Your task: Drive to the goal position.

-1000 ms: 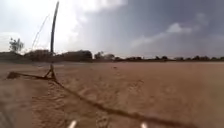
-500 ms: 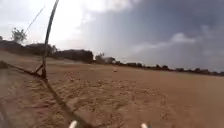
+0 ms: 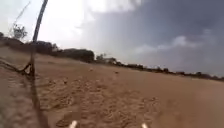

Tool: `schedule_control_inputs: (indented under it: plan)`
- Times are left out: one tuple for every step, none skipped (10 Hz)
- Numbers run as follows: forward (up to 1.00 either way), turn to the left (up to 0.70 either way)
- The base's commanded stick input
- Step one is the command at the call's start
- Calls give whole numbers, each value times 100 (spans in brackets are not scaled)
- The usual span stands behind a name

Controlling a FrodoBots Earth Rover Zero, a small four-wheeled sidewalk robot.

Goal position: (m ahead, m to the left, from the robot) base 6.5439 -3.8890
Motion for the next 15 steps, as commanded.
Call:
schedule_control_inputs:
  plan:
    - [100, 0]
    - [100, 0]
    - [100, 0]
    - [100, 0]
    - [100, 0]
    - [100, 0]
    - [100, 0]
    - [100, -11]
    - [100, -24]
    - [100, -27]
    - [100, -27]
    - [100, -18]
    - [100, -4]
    - [100, 0]
    - [100, 0]
